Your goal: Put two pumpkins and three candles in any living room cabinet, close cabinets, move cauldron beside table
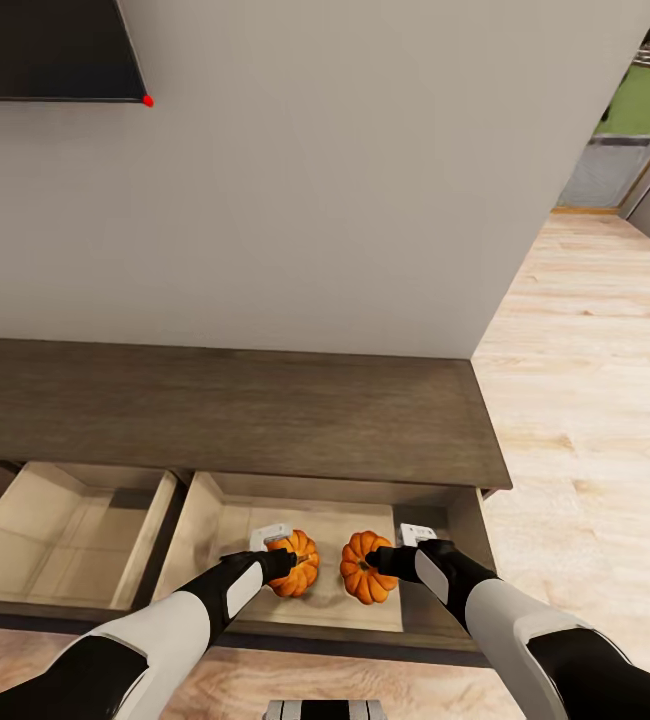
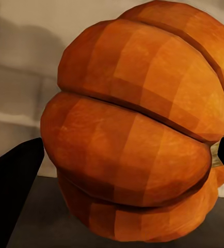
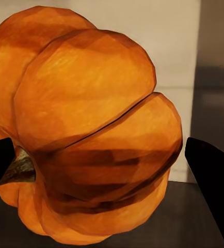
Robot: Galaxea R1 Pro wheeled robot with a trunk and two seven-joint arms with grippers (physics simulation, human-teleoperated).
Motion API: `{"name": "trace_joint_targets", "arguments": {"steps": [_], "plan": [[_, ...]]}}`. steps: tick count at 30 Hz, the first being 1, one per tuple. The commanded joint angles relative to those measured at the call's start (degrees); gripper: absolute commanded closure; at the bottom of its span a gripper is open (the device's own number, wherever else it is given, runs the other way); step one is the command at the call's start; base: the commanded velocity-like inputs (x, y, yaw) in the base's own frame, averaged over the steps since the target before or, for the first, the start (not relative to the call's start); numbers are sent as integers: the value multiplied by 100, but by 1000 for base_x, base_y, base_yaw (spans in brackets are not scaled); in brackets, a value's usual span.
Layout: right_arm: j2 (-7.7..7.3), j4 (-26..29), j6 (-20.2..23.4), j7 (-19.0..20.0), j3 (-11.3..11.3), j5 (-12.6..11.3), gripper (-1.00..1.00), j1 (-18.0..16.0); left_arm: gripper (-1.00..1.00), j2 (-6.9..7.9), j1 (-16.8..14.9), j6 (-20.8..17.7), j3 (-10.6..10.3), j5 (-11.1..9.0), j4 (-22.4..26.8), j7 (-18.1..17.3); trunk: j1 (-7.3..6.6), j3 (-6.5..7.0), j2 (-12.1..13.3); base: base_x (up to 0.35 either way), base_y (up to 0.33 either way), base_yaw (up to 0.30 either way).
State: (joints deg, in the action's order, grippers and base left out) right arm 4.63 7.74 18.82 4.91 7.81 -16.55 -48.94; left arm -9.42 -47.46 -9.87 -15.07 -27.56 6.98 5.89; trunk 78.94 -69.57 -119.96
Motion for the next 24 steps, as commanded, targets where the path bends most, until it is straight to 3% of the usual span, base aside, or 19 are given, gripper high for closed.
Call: {"name": "trace_joint_targets", "arguments": {"steps": [1, 14, 24], "plan": [[-2, 8, 25, 1, 45, -46, 100, -1, 100, 1, 0, -31, -49, -56, 14, 35, -1, -3, -1, 0, 0, 0], [-6, 9, 25, 1, 44, -50, 100, -1, 100, 1, 0, -33, -49, -56, 14, 35, 241, -201, -443, 0, 0, 0], [-6, 10, 25, 1, 45, -49, 100, -1, 100, 1, 0, -27, -49, -56, 14, 36, 241, -201, -443, 0, 0, 0]]}}
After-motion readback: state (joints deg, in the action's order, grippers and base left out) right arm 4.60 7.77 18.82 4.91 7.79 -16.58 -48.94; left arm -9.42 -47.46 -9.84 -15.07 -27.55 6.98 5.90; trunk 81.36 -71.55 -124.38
